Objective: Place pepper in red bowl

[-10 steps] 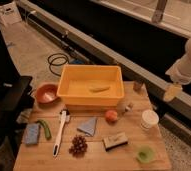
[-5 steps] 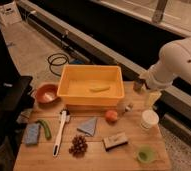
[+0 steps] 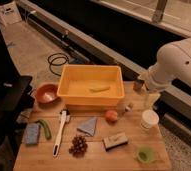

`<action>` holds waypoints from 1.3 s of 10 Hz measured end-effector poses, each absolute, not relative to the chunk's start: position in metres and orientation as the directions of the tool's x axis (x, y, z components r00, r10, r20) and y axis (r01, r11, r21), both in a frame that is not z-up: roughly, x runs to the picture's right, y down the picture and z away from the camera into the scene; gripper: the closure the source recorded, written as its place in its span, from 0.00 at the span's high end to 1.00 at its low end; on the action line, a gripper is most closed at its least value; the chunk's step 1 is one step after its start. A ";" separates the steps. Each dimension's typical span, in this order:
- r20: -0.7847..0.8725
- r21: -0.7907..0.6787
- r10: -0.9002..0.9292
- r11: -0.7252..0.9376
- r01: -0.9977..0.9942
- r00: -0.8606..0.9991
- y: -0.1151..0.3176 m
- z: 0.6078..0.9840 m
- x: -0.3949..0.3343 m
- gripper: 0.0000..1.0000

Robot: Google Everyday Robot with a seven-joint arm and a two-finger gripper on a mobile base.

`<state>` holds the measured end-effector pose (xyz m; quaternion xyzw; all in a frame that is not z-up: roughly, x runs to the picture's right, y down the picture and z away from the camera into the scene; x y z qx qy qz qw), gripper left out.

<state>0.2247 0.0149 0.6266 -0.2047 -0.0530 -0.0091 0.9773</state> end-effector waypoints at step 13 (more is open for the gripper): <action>0.374 -0.361 -0.193 0.871 0.334 0.907 0.067 0.622 -0.035 0.80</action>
